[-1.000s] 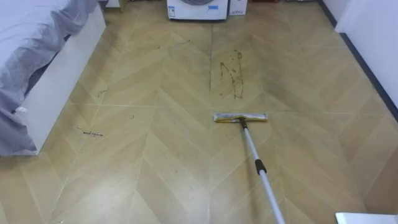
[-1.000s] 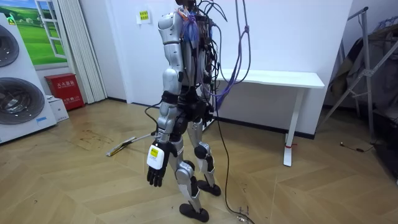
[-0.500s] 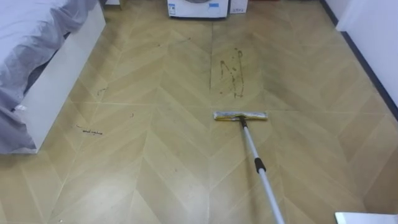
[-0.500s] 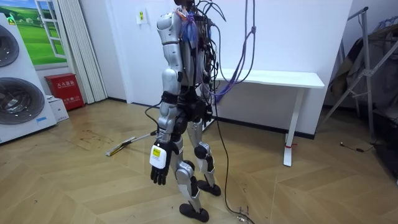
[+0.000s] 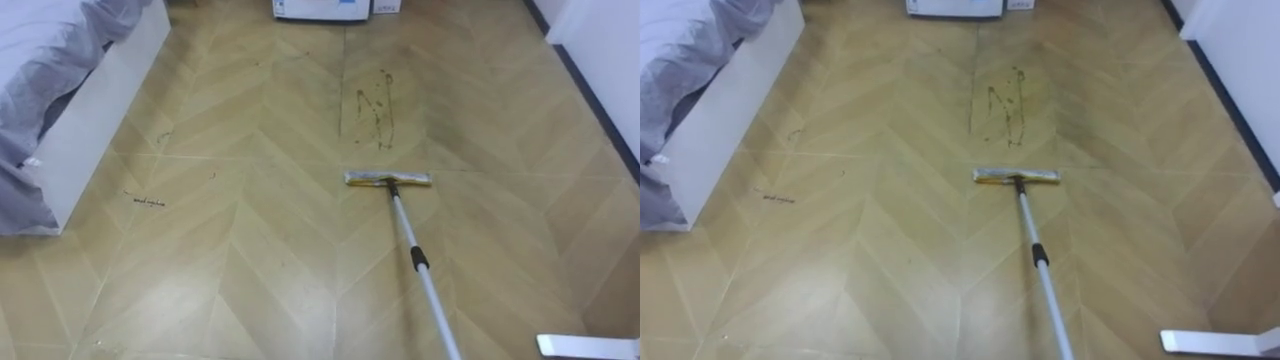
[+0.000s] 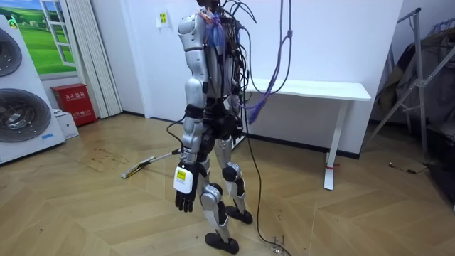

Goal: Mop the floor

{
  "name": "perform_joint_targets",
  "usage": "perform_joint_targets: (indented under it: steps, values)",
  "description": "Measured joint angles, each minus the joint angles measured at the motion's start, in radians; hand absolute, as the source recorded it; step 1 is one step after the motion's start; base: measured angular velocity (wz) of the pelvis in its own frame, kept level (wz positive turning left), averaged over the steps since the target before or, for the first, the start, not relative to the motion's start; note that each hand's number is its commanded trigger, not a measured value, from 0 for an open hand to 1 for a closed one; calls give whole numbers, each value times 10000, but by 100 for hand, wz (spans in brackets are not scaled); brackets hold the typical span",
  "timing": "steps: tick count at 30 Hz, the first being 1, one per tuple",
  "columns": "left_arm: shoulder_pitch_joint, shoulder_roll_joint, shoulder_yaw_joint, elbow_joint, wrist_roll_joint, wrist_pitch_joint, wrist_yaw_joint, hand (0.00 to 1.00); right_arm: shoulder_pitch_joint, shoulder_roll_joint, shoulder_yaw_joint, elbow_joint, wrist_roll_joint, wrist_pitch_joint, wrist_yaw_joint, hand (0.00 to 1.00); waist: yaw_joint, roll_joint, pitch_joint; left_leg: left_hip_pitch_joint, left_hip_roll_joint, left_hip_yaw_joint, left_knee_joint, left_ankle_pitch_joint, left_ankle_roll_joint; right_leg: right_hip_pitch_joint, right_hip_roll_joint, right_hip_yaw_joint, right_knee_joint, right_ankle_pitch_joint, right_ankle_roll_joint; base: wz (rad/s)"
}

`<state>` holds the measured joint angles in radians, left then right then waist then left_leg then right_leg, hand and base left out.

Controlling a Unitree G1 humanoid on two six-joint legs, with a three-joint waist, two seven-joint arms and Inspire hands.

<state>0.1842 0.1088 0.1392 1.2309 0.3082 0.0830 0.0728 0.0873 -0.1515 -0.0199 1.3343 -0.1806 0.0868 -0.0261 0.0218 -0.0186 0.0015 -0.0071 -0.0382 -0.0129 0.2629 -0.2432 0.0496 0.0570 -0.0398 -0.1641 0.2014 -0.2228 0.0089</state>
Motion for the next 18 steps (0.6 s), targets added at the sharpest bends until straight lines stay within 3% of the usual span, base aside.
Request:
perform_joint_targets:
  steps: [6,16,18]
  values:
    - [-599,20,-289,88,-22,-70,312,0,-462,53,362,-91,778,-143,-82,100,112,49,9,-1247,110,19,471,8,-15,-1050,80,-48,246,119,-97,1]
    - [-1780,68,-1173,469,-663,-630,859,0,-1297,55,876,-45,1956,-679,-515,100,109,24,239,-3743,230,-73,1668,61,-48,-3431,78,-346,1345,163,-192,8]
    - [-1984,74,-1264,473,-986,-738,979,0,-1384,63,1064,-84,2204,-834,-684,100,128,11,253,-4280,238,-109,1902,79,-64,-3972,72,-359,1622,150,-227,0]
